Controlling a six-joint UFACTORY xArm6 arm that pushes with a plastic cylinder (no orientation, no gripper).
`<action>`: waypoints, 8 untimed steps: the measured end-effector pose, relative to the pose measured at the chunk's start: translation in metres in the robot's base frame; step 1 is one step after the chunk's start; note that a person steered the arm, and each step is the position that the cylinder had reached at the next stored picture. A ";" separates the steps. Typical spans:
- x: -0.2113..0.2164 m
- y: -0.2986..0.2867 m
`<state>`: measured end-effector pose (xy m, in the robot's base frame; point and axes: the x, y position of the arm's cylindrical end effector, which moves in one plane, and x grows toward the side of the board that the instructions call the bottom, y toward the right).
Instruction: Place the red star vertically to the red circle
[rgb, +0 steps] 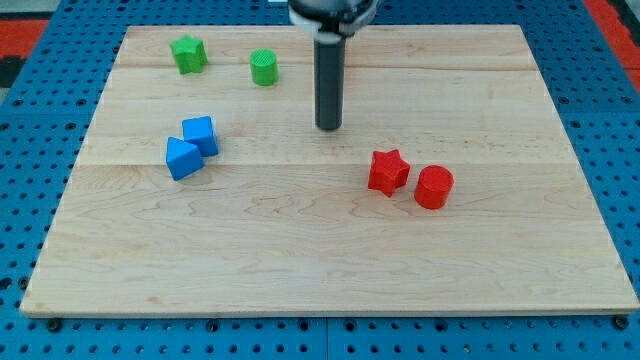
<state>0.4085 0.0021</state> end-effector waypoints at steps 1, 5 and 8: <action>0.026 -0.005; 0.088 0.039; 0.076 0.059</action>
<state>0.4845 0.0614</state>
